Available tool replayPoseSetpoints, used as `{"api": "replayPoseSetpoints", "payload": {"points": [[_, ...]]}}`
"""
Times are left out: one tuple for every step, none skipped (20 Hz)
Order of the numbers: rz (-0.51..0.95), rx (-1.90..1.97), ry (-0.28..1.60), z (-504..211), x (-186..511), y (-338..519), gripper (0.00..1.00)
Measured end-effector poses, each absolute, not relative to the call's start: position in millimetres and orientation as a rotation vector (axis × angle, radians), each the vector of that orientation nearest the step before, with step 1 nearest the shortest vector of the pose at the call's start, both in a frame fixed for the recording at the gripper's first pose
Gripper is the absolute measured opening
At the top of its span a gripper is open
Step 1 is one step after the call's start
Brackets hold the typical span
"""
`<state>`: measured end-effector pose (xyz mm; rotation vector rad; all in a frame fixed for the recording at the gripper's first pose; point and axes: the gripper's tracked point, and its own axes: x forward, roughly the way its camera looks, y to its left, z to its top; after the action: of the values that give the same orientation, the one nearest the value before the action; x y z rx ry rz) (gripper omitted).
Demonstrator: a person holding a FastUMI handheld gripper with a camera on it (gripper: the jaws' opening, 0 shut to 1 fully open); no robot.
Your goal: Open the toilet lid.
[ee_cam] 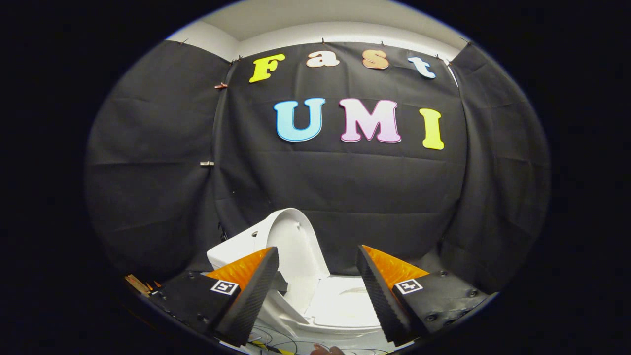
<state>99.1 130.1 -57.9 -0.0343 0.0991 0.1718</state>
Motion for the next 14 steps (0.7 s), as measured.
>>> {"api": "replayPoseSetpoints", "payload": {"points": [[0.160, -0.036, 0.092, -47.2, 91.0, 122.4, 0.99], [0.156, -0.033, 0.081, -37.6, 83.9, 118.1, 0.99], [0.155, -0.026, 0.068, -28.9, 75.6, 115.6, 0.99], [0.148, -0.017, 0.059, -19.7, 68.2, 110.7, 0.99], [0.141, -0.007, 0.046, -11.1, 60.2, 105.1, 0.99], [0.139, 0.002, 0.034, -2.1, 51.5, 101.1, 0.99], [0.132, 0.006, 0.026, 5.6, 44.5, 96.9, 0.99], [0.128, 0.004, 0.020, 11.6, 37.3, 92.0, 0.99], [0.126, 0.005, 0.012, 18.5, 29.1, 88.2, 0.99], [0.128, 0.008, 0.006, 22.4, 23.4, 86.7, 0.99], [0.131, 0.011, -0.006, 29.4, 15.7, 85.8, 0.99], [0.125, 0.012, -0.016, 34.0, 10.3, 82.0, 1.00], [0.113, 0.010, -0.017, 32.9, 0.2, 78.5, 1.00], [0.098, 0.009, -0.011, 33.8, -4.4, 72.4, 1.00]]}}
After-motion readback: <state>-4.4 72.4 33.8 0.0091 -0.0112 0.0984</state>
